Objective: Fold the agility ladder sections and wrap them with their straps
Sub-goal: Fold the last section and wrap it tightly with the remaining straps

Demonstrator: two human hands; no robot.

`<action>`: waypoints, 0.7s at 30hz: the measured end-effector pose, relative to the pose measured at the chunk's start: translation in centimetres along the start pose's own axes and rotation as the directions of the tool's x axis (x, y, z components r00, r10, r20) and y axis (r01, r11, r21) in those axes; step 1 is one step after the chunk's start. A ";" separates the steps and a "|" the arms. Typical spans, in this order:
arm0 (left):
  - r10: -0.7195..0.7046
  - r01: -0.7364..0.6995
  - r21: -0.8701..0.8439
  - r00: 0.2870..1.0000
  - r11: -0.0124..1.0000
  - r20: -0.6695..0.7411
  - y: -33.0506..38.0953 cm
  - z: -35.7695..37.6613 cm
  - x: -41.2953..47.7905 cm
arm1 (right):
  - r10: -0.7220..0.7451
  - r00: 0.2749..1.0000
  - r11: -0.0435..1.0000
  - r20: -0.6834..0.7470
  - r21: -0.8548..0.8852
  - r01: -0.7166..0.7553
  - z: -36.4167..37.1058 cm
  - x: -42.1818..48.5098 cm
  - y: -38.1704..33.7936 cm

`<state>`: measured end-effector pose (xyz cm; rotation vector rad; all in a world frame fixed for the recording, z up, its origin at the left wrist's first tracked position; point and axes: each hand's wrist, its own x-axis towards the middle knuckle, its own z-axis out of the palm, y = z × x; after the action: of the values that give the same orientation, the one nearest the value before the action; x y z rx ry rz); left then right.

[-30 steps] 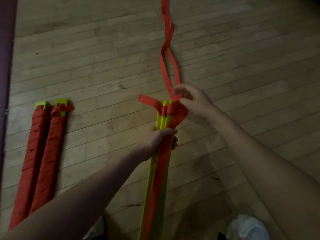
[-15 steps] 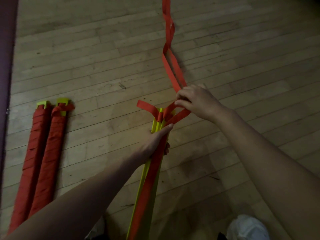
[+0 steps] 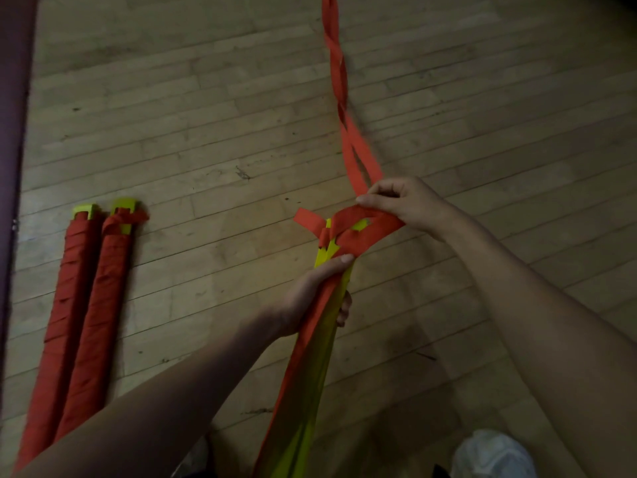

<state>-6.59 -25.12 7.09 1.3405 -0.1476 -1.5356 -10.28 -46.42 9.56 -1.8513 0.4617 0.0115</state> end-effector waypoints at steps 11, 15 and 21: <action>0.122 -0.119 0.050 0.990 0.992 -0.067 0.1 1.1 -0.4 | 0.204 0.979 0.935 -0.025 0.300 -0.188 3.4 -1.0 3.9; 0.132 -0.126 0.042 0.972 0.991 -0.193 0.1 0.5 -0.1 | 0.063 0.995 0.981 -0.072 0.189 -0.048 2.4 -1.7 2.2; 0.118 -0.088 0.106 0.942 0.990 -0.315 -0.3 0.0 0.7 | -0.358 0.908 0.875 -0.216 -0.416 0.246 -0.3 -0.4 0.0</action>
<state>-6.67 -25.51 6.45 1.6104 -0.0810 -1.2164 -10.76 -46.55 9.78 -2.3100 0.3765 -0.4179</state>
